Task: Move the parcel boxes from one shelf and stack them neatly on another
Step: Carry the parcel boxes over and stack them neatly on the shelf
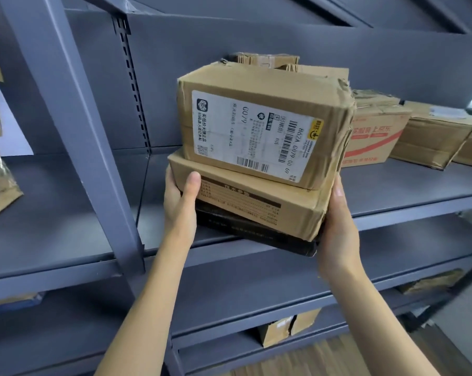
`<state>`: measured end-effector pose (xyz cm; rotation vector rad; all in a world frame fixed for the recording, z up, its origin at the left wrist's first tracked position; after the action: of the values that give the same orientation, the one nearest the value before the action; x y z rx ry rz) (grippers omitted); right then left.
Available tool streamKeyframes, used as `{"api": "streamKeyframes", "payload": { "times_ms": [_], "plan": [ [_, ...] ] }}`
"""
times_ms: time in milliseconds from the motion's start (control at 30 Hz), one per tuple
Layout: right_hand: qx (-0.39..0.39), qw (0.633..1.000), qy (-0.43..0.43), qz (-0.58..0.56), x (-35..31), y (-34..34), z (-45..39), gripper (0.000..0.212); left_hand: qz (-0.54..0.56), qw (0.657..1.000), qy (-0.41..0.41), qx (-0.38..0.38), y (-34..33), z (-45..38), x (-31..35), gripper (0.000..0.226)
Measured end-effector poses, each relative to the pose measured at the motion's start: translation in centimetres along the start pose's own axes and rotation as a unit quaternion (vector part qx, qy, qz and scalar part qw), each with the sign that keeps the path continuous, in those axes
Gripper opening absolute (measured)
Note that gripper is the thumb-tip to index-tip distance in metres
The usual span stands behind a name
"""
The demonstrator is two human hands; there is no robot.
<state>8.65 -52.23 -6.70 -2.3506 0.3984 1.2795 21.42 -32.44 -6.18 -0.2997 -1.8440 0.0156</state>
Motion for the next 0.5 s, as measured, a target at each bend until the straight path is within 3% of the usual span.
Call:
{"api": "streamKeyframes", "payload": {
  "times_ms": [67,167,267,367,500],
  "plan": [
    [0.018,1.0,0.008,-0.005,-0.5,0.6,0.1,0.088,0.005,1.0,0.016,-0.009,-0.2,0.5,-0.3,0.072],
    [0.059,0.998,0.005,0.0,-1.4,1.3,0.3,0.052,0.023,0.999,0.03,-0.029,-0.9,1.1,-0.3,0.072],
    [0.1,0.995,-0.009,0.006,-2.5,2.0,1.3,0.039,0.043,0.998,0.035,-0.035,-1.2,1.7,0.4,0.076],
    [0.144,0.989,-0.006,0.038,-4.1,2.6,2.8,0.038,0.048,0.996,0.025,-0.064,-1.9,2.6,1.3,0.088],
    [0.162,0.987,-0.006,0.004,-6.0,2.7,5.2,0.055,0.04,0.99,0.04,-0.126,-3.5,3.9,0.8,0.083]
  ]
}}
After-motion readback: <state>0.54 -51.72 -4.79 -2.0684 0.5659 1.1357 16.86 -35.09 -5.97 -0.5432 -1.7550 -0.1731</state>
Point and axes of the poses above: each hand's wrist, its own z-axis away from the middle knuckle, its own y-axis out of the back of the hand, x = y × z, the point moved 8 cm from there along -z, towards the middle knuckle, and after that the axes turned 12 degrees about y, right-handed, at the moved point
